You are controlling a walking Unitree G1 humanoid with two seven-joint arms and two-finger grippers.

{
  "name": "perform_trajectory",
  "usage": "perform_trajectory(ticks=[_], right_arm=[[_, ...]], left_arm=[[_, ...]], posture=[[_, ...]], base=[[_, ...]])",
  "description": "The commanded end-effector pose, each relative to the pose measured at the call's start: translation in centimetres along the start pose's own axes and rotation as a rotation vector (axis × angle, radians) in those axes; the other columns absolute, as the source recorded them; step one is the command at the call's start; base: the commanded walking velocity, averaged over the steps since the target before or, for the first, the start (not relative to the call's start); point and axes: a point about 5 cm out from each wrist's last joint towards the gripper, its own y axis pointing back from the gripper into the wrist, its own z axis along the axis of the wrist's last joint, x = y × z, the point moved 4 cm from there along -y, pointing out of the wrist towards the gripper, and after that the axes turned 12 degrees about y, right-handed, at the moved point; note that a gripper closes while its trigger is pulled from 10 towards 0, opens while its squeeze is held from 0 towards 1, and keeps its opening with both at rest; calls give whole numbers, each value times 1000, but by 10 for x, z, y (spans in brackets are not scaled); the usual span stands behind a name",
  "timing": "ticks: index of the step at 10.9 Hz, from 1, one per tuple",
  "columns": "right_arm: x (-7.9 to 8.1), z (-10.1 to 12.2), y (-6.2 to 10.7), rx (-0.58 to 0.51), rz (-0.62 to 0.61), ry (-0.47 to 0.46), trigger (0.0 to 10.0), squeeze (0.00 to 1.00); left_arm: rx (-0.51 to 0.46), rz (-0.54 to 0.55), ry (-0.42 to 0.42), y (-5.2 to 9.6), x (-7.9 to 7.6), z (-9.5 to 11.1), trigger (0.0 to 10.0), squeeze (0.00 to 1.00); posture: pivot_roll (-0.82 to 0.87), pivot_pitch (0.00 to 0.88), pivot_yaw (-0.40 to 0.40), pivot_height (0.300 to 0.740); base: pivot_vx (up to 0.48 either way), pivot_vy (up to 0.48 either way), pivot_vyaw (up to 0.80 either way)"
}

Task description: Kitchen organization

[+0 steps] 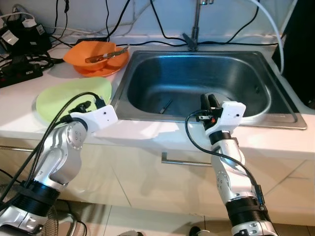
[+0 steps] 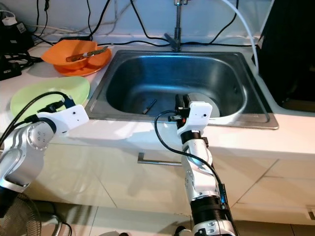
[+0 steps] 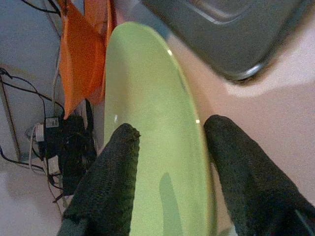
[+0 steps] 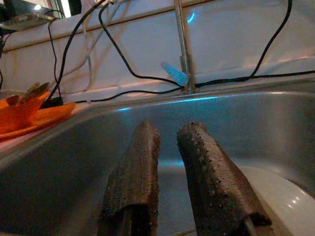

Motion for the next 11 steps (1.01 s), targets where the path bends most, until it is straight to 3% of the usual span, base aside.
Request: perform_trajectory(ticks=[1,4,5,7,10,11], right_arm=[[2,-3,1,11,4,-3,10000,0],[1,-3,2,12,7,-1,10000,0],[1,-3,2,12,7,-1,10000,0],[1,-4,2,15,6,-1,10000,0],[0,-5,3,20,6,0,10000,0],[0,-5,3,20,4,0,10000,0]], left_arm=[[14,-22,0,-2,-3,-2,0,0],[27,-21,-1,-2,-6,-5,0,0],[41,3,-1,-3,1,-9,10000,0],[28,52,2,-4,9,-5,10000,0],[42,51,7,-8,10,-9,10000,0],[25,52,18,-8,11,-6,10000,627]], posture=[[54,16,77,740],[52,17,71,740],[53,20,71,740],[53,23,69,740],[55,29,67,740],[55,33,67,740]], base=[[0,0,0],[0,0,0],[0,0,0],[0,0,0],[0,0,0],[0,0,0]])
